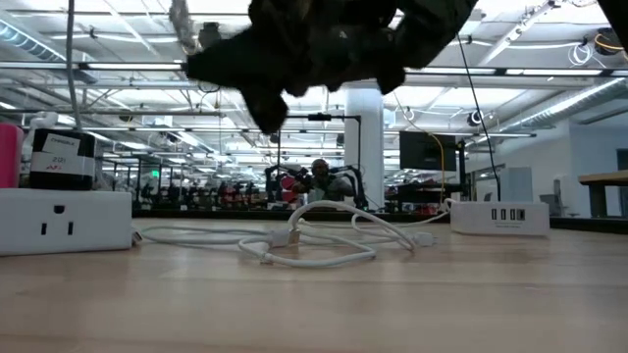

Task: Insert USB
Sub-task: Insert the top left white charger cable into the pink adapter charger

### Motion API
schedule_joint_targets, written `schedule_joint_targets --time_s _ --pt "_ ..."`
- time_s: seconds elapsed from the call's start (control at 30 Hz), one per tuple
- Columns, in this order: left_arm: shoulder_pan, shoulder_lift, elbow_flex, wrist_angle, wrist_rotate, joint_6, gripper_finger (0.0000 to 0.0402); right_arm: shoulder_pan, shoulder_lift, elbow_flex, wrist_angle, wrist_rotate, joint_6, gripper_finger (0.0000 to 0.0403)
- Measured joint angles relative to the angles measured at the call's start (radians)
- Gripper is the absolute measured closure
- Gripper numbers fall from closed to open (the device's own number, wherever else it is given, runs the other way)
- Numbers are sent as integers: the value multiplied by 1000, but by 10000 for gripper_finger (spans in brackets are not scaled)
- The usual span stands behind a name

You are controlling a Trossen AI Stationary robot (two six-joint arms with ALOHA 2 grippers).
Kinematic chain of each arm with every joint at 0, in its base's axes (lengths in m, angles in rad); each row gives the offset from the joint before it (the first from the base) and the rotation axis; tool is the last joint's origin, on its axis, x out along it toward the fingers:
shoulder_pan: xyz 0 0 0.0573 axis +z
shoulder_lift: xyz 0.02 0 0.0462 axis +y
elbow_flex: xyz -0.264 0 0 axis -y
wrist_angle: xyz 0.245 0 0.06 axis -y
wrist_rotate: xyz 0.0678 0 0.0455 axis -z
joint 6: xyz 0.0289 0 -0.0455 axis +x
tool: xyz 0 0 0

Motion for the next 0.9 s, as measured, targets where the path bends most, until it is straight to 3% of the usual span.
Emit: schedule_joint_targets --time_s 0.2,0.33,0.53,0.67,0.83,0.9 --pt "10 -2 -3 24 -88 -20 394 5 -145 1 -312 284 -104 288" --pt "41 -2 -3 37 -89 -46 394 56 -206 0 -390 485 -107 263" --pt "86 -2 -4 66 -125 -47 394 202 -214 1 -382 876 -77 252" --pt "121 -1 -4 87 -135 -48 394 300 -202 1 -283 1136 -76 252" --pt "158 -1 -4 103 -141 -47 394 376 -180 1 -165 1373 -106 252" --pt "171 -1 -4 118 -147 -45 394 387 -164 1 -117 1420 -143 252"
